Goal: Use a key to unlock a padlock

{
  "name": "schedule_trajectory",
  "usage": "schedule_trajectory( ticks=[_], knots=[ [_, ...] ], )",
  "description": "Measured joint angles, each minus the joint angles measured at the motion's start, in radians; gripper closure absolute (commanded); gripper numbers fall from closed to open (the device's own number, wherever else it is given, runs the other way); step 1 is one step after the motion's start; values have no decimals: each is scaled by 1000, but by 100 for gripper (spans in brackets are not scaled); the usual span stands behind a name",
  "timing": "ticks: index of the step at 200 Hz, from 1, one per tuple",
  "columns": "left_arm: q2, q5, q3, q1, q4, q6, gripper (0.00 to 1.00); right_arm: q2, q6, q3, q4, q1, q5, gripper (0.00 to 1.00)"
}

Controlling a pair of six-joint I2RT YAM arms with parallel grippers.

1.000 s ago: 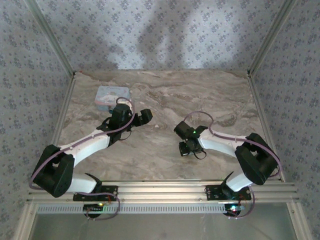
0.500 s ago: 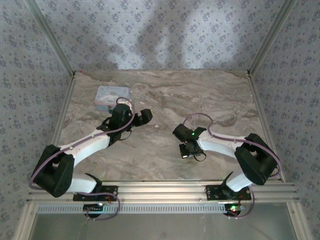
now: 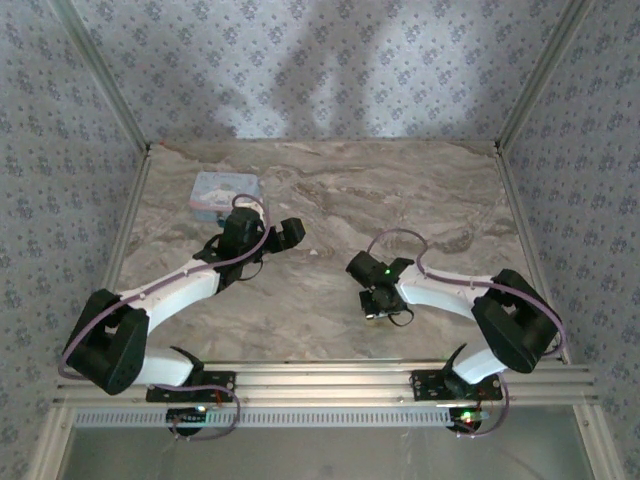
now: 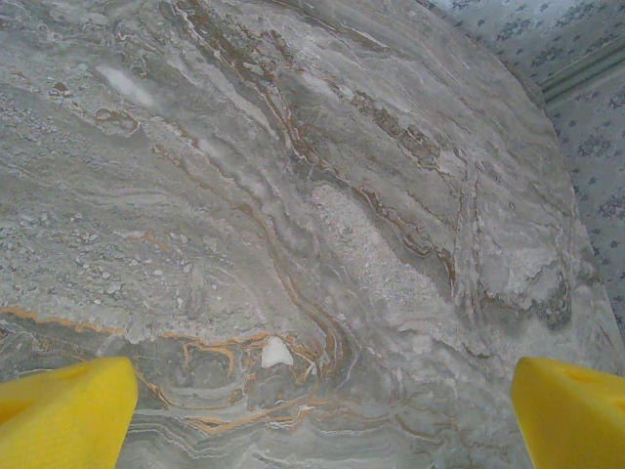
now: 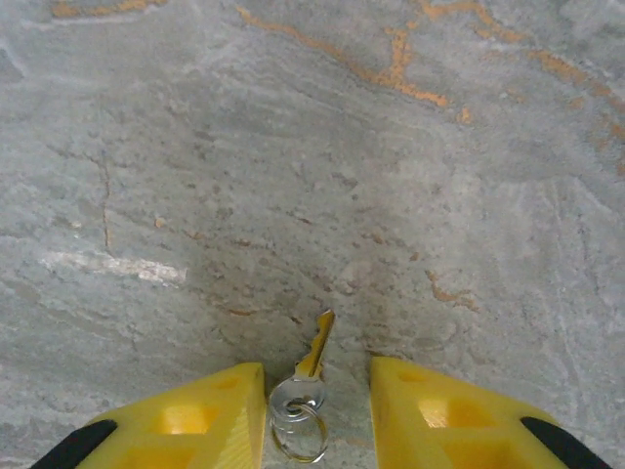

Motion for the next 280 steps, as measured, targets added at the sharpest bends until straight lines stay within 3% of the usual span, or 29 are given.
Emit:
schedule_trajectory(
  ticks=[280],
  knots=[
    [0,0,0,0,-1,0,2,-70,49,-32,-39,9,-18,91]
  ],
)
